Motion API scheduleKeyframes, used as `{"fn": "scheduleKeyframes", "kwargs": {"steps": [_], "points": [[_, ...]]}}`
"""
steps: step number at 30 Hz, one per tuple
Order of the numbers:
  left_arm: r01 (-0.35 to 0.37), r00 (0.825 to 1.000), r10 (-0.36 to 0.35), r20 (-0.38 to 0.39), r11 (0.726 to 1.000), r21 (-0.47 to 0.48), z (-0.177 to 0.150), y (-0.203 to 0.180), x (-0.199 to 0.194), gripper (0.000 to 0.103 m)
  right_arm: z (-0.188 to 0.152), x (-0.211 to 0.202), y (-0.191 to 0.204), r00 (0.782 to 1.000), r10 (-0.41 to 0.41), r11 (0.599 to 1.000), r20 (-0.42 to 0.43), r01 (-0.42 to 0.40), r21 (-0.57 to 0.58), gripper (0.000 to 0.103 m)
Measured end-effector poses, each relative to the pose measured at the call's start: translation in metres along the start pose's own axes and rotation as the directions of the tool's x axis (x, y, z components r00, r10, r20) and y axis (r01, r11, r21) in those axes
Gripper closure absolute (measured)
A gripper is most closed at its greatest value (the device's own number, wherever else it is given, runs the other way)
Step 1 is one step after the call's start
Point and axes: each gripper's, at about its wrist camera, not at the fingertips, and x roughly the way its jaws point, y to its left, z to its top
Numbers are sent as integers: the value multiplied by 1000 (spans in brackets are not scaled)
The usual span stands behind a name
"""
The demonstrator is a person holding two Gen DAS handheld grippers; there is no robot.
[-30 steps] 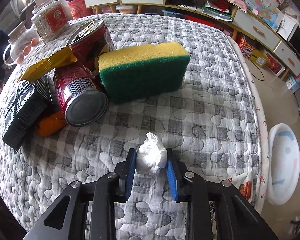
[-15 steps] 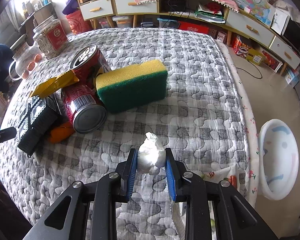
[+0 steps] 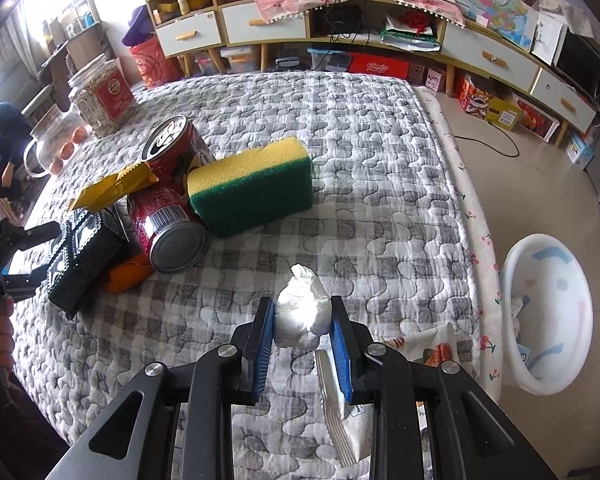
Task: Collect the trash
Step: 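Grasp the white tissue ball with the right tool while the left tool grasps the black plastic tray, then lift the tissue ball with the right tool while the left tool lifts the black tray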
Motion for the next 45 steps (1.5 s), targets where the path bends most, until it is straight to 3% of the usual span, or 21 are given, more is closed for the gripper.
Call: {"fn": "scheduleKeyframes", "kwargs": {"steps": [3,4,7,11,12,14,15,18,21,24,28,33,38,40,41,45], "points": [[18,1000,-18,4,1000,-16,-2,-5,6,57,-1,-4,-5,1000,1,1000,5,-1,13,75],[26,1000,-26,12,1000,-9,-3,-7,4,72,-1,-4,-6,1000,1,1000,6,-1,18,75],[40,999,-41,29,999,35,0,-21,0,96,-2,-7,-11,1000,-2,1000,12,1,30,75],[-17,1000,15,15,992,121,1,-37,1,98,-3,-13,-18,1000,-4,999,23,3,49,75],[-36,999,35,7,988,153,0,-42,1,95,-3,-14,-20,1000,-3,998,26,2,56,75],[-69,997,72,-5,974,215,-2,-52,3,59,-4,-18,-25,999,-1,998,34,-1,67,75],[-86,996,85,15,969,232,-3,-56,2,34,-4,-20,-28,999,0,997,38,-2,72,75],[-149,989,136,62,926,348,-11,-73,-2,30,-5,-25,-34,999,2,996,46,-6,87,75],[-202,979,169,110,839,506,-27,-95,-1,30,-6,-29,-38,999,7,995,53,-12,96,75],[-223,974,198,115,714,664,-49,-115,11,30,-8,-32,-42,998,7,995,56,-13,103,75],[-249,956,275,104,569,784,-69,-127,36,30,-10,-35,-45,998,9,994,57,-15,108,75],[-352,904,358,234,312,883,-93,-128,50,30,-13,-38,-49,998,9,993,60,-16,113,75],[-412,843,419,336,103,905,-106,-125,63,29,-16,-42,-56,998,6,991,64,-15,131,75],[-430,819,440,369,44,902,-109,-123,65,29,-17,-45,-58,997,9,990,71,-18,137,75],[-437,810,447,379,28,899,-111,-122,66,29,-17,-47,-60,997,10,990,74,-20,139,75],[-453,799,456,391,30,891,-112,-126,65,30,-19,-50,-66,997,11,989,79,-23,148,75]]}}
